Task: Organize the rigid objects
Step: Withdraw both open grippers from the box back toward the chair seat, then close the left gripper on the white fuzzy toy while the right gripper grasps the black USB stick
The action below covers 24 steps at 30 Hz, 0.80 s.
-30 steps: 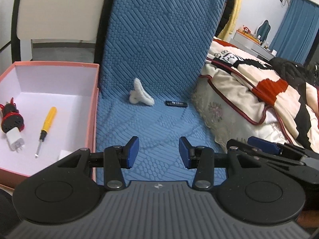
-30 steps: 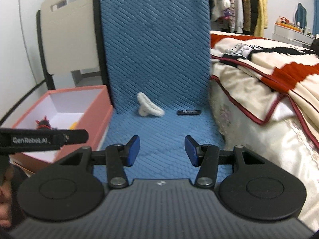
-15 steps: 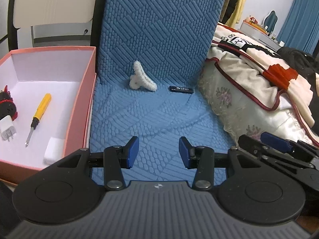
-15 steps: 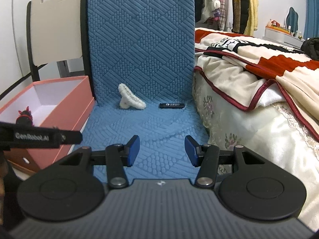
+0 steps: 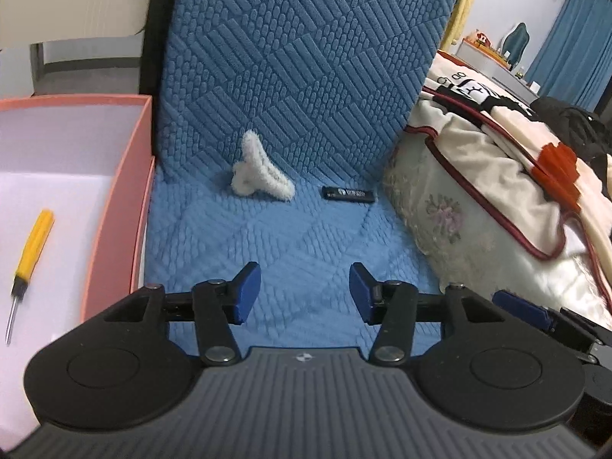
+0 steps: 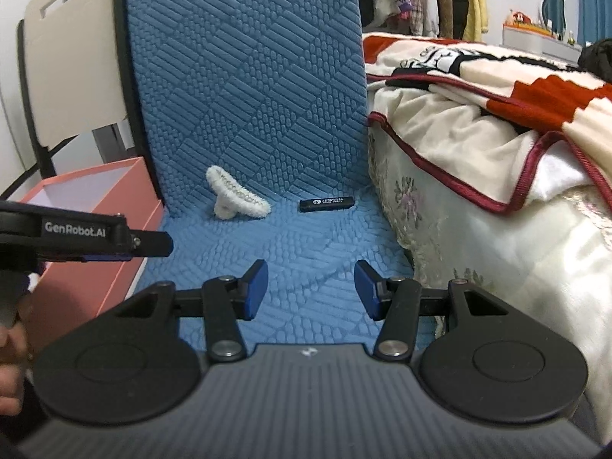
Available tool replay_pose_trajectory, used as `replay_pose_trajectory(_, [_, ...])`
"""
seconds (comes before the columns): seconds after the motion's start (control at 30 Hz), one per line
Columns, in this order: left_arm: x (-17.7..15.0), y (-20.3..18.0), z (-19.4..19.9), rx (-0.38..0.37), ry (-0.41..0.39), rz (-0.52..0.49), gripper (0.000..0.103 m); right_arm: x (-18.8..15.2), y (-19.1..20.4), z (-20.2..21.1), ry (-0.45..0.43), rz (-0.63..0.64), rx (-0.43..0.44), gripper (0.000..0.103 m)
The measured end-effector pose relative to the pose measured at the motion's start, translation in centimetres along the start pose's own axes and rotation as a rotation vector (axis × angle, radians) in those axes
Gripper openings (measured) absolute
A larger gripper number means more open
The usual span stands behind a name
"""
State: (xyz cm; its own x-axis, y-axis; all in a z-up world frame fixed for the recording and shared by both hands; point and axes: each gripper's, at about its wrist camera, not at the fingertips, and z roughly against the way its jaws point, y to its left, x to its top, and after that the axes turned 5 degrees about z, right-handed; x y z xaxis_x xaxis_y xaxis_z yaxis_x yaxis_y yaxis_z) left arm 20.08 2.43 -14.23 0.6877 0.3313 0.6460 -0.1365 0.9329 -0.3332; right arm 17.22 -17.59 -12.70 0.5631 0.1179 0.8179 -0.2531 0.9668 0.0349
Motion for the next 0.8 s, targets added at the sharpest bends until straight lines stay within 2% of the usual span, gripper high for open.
replay_pose_trajectory(0.37, [3.4,-0.2,-6.1,0.0,0.041,-0.043,0.061,1.9,-1.1,-5.9,0.027,-0.035,0.045,0.055])
replay_pose_trajectory(0.6, [6.0,-0.4,-8.7,0.023,0.026,-0.065,0.061,2.9,-2.0,-9.3,0.035,-0.037,0.04,0.057])
replay_pose_trajectory(0.77, [7.9,-0.3,-9.9,0.025,0.01,-0.048,0.058,3.8,-2.5,-11.9,0.05,-0.025,0.047,0.057])
replay_pose_trajectory(0.8, [8.3,-0.1,-10.1,0.023,0.009,-0.036,0.054,4.0,-2.6,-12.5,0.054,-0.021,0.05,0.057])
